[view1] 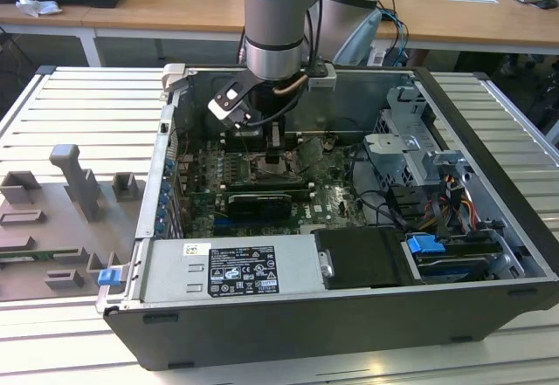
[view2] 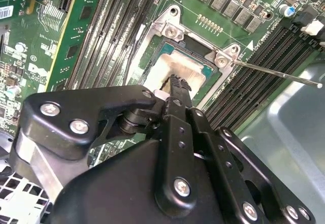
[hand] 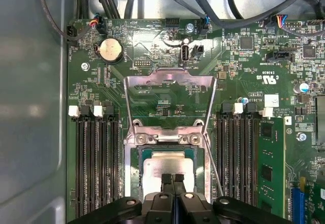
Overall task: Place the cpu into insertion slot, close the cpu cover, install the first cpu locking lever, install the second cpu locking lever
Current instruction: 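Close the cpu cover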
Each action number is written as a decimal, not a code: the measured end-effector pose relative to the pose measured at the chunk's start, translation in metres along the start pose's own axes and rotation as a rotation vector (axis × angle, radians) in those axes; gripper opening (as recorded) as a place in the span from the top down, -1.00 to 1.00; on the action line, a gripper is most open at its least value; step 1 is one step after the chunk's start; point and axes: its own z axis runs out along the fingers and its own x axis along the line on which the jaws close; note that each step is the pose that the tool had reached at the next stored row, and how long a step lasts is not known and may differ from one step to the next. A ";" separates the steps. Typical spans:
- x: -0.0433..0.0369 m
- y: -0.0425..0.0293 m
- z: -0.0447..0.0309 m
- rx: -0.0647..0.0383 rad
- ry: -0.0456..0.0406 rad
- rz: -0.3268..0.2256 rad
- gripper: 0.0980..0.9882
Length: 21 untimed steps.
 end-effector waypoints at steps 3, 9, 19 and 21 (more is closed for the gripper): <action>0.0000 0.0001 -0.0024 0.000 0.0004 0.000 0.98; 0.0000 0.0001 -0.0028 0.000 0.0010 0.000 0.98; -0.0001 0.0019 -0.0110 0.001 0.0025 0.000 0.98; -0.0001 0.0064 -0.0109 0.004 0.0045 0.001 0.98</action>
